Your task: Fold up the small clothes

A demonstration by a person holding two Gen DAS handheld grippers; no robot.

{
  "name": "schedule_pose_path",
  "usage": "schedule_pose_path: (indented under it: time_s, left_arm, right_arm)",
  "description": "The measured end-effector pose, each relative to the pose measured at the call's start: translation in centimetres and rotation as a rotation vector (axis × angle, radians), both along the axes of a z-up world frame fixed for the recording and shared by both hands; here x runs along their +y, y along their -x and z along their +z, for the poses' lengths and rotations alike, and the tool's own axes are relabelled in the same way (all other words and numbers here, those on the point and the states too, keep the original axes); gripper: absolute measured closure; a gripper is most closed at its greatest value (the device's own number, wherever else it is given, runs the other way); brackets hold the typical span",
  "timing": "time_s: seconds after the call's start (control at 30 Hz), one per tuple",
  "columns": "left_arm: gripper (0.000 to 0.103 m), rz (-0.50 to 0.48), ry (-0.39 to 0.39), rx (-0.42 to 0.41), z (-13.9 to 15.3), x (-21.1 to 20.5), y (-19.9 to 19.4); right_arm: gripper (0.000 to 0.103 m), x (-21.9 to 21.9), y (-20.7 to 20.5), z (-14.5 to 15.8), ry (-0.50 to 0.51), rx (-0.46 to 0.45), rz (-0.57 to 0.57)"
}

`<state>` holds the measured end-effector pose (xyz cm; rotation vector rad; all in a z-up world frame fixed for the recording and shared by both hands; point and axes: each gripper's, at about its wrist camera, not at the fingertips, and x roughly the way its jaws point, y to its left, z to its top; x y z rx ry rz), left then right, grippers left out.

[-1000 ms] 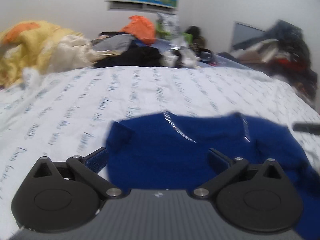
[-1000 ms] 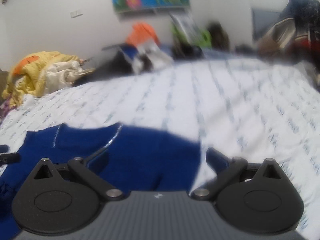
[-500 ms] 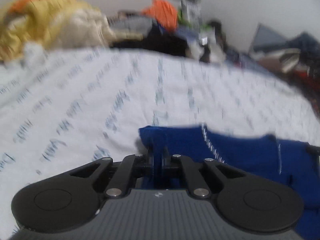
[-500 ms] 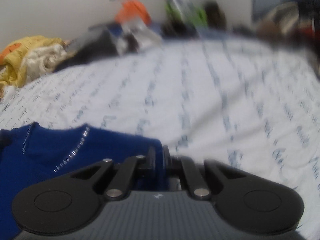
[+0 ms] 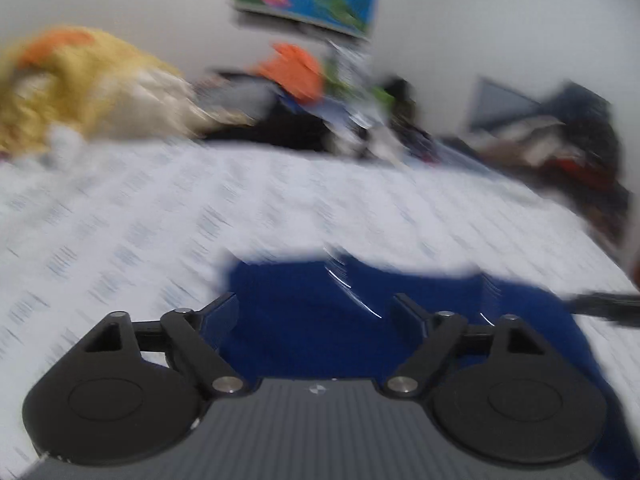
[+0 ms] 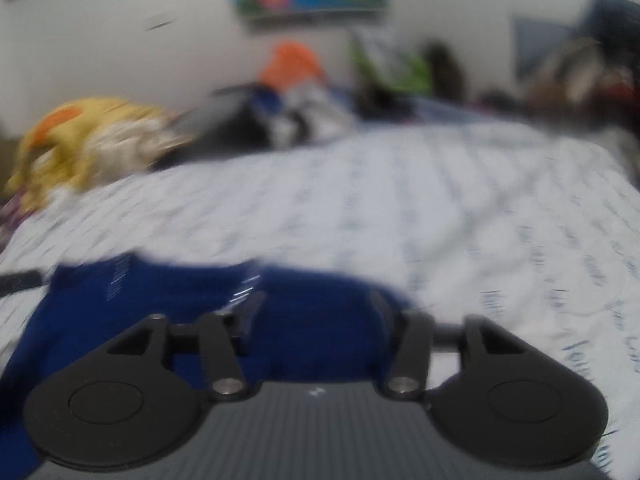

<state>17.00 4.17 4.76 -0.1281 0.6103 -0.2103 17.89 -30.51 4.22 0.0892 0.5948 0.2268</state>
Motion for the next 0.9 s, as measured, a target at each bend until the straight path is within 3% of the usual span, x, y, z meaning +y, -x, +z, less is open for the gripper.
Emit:
schedule_pose_path:
  time_s: [0.07,0.1,0.13,0.17,0.23,0.3,0.37,0.5,0.57,0.6,0.7,0.73,0.77,0.8,0.83,0.87,0.9]
  left_arm:
    - [0.032,-0.055,-0.059,0.124,-2.7,-1.7,-0.6]
    - [0.027,-0.056,-0.144,0.045,-3.5,-2.4,0.1]
    - [0.023,-0.055,-0.215,0.027,-4.0,-2.8,0.4]
    - [0.025,-0.040,-0.201,0.041,-3.7,-2.4,0.6]
    - [0.035,-0.015,-0.149,0.067,-2.2,-1.4,1.9]
    - [0.022,-0.019,-0.081,0.031,-0.5,0.0,5.2]
    - [0.003,-0.001,-0.032,0.003,0.1,1.4,9.2]
    - [0.005,0.055,0.049,0.111,-1.5,3.6,15.3]
    - [0.004,0.092,0.044,0.162,-3.1,4.2,16.8]
    - [0.005,0.107,0.008,0.128,-3.1,4.2,17.9]
    - [0.010,0.125,-0.075,0.145,-3.2,3.1,18.5]
    - [0.023,0.126,-0.114,0.142,-3.1,2.6,18.6]
    - [0.050,0.124,-0.174,0.125,-3.1,2.0,18.7]
    - [0.069,0.109,-0.203,0.096,-3.1,1.8,19.0]
    - [0.091,0.094,-0.189,0.097,-2.9,2.0,19.0]
    - [0.091,0.100,-0.187,0.107,-2.7,2.4,19.1]
    - [0.091,0.107,-0.181,0.107,-2.5,2.8,19.2]
  right_arm:
    - [0.039,2.9,0.3,-1.8,0.091,0.060,0.074]
    - [0.038,4.0,-0.1,-3.7,0.167,0.106,0.080]
    - [0.016,3.7,0.5,-4.8,0.162,0.030,0.044]
    - [0.004,2.9,0.2,-5.4,0.138,0.046,0.006]
    - [0.004,1.1,0.3,-4.6,0.057,0.124,-0.060]
    - [0.004,0.0,2.8,-3.1,0.013,0.131,-0.094]
    - [0.004,-0.9,7.2,-2.5,-0.061,0.096,-0.040]
    - [0.004,-2.6,14.0,-3.9,-0.067,0.133,-0.056]
    - [0.004,-3.3,15.9,-5.6,-0.084,0.178,-0.100]
    - [0.004,-3.4,17.2,-5.9,-0.062,0.130,-0.100]
    - [0.004,-1.2,18.0,-5.7,0.040,0.154,-0.063]
    - [0.015,-0.6,18.3,-5.6,0.049,0.153,-0.028]
    - [0.045,0.1,18.6,-5.5,0.087,0.139,-0.008]
    - [0.061,0.6,18.6,-5.4,0.133,0.119,0.002]
    - [0.085,0.2,18.8,-5.3,0.094,0.133,0.021]
    - [0.094,-0.3,18.4,-5.2,0.072,0.155,0.009]
    - [0.095,-0.9,18.3,-5.1,0.072,0.160,0.005]
